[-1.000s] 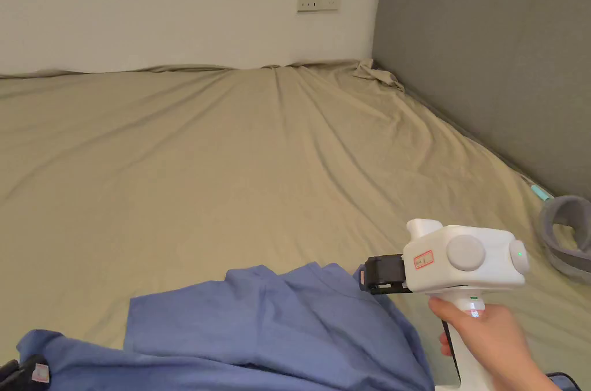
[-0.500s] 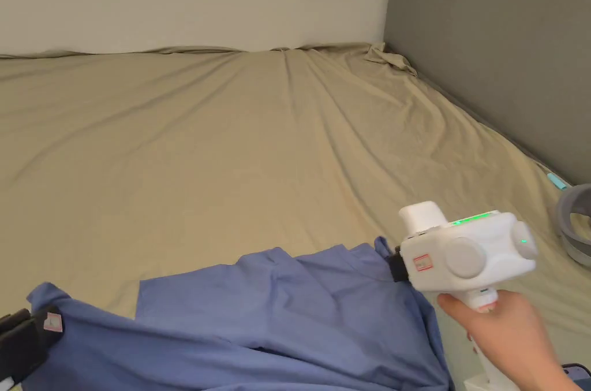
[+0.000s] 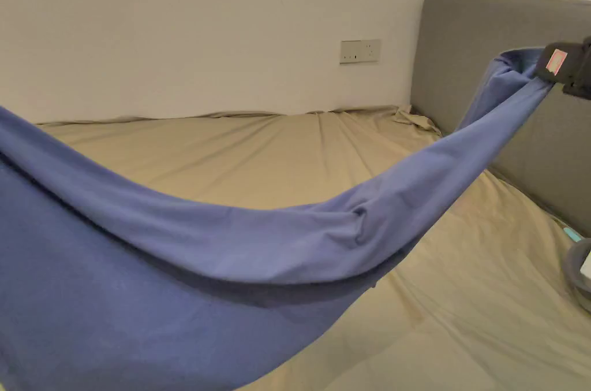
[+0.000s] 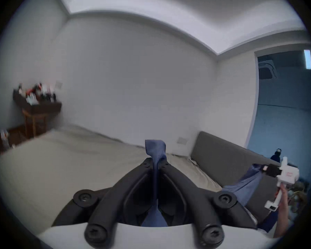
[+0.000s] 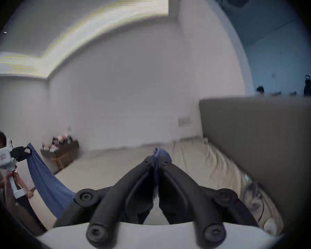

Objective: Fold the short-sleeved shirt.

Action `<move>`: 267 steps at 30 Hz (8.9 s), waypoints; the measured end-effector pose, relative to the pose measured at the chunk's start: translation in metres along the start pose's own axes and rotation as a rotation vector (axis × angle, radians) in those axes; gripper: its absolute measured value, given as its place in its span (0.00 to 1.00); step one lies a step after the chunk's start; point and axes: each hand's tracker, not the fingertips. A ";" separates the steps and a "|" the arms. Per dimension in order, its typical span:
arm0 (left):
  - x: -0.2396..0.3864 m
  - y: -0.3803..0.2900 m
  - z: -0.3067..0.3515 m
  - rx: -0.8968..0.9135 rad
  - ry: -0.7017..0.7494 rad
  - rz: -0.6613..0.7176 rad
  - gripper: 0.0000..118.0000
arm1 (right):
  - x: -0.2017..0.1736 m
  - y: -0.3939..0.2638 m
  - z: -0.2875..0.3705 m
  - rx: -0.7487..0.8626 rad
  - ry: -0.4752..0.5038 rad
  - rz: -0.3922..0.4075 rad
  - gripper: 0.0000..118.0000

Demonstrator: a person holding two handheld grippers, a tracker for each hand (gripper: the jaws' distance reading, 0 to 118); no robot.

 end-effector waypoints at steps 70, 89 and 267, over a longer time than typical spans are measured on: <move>-0.128 -0.314 0.030 -0.904 0.352 0.005 0.96 | 0.053 -0.290 0.033 -0.810 -0.219 -0.007 0.26; -0.070 -0.250 0.083 -0.602 0.384 -0.121 0.45 | -0.098 -0.246 0.065 -0.589 0.045 -0.006 0.02; -0.009 -0.192 0.158 -0.347 0.303 -0.250 0.00 | -0.077 -0.240 0.121 -0.498 -0.164 0.222 0.02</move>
